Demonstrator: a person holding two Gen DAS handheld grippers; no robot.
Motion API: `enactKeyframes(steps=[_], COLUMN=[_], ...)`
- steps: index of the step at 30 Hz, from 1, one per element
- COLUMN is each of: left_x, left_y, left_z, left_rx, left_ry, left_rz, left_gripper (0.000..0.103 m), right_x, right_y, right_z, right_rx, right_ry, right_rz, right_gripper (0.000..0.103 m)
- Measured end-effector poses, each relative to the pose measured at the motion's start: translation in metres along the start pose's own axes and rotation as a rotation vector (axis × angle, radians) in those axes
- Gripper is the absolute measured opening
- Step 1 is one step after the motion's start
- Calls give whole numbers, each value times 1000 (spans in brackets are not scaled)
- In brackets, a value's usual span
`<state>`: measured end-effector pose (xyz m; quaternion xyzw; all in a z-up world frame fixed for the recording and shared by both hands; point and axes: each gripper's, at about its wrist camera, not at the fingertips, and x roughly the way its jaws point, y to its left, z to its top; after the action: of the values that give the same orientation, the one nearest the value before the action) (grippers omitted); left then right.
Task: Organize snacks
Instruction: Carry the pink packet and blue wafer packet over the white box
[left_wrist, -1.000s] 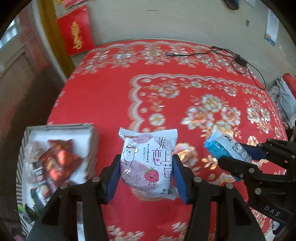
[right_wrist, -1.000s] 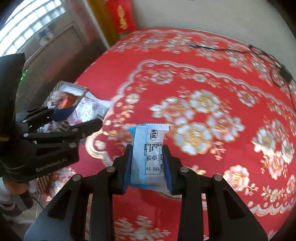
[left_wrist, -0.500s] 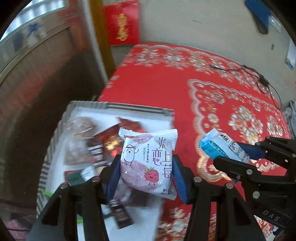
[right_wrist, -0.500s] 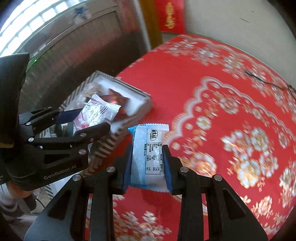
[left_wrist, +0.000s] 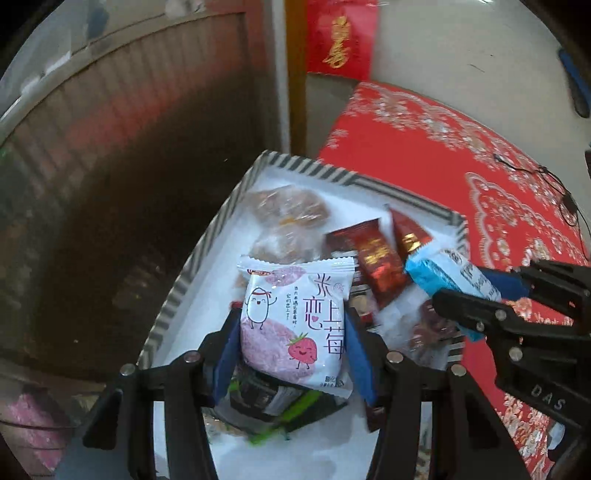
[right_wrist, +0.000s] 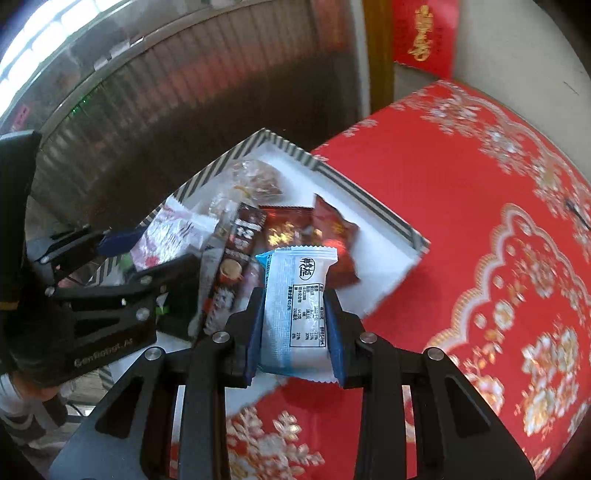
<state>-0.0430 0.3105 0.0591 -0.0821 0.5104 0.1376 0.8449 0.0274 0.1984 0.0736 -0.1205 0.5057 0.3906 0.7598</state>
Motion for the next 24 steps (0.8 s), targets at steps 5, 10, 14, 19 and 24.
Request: enactKeyframes(steps=[5,10,14,19,24], left_x=[7,12,13,16,16], left_y=[11,13,12,12,13], left_z=[-3,-5,-5,-6,-7], left_rx=[-20,-22,-21,-25,-28], left_ry=[15,27,28,33,33], left_rz=[8,6,4,11,22], left_gripper=[56,56,56,56,57], right_x=[21,30,28,29,29], right_y=[16,24,25,23,26], right_z=[11,13,12,10,10], right_rx=[-28,-37,-38,-24,-30], right_ry=[26,35,29,35,37], right_rz=[15,9,7,9,-2], right_gripper=[30,30,32,34,34])
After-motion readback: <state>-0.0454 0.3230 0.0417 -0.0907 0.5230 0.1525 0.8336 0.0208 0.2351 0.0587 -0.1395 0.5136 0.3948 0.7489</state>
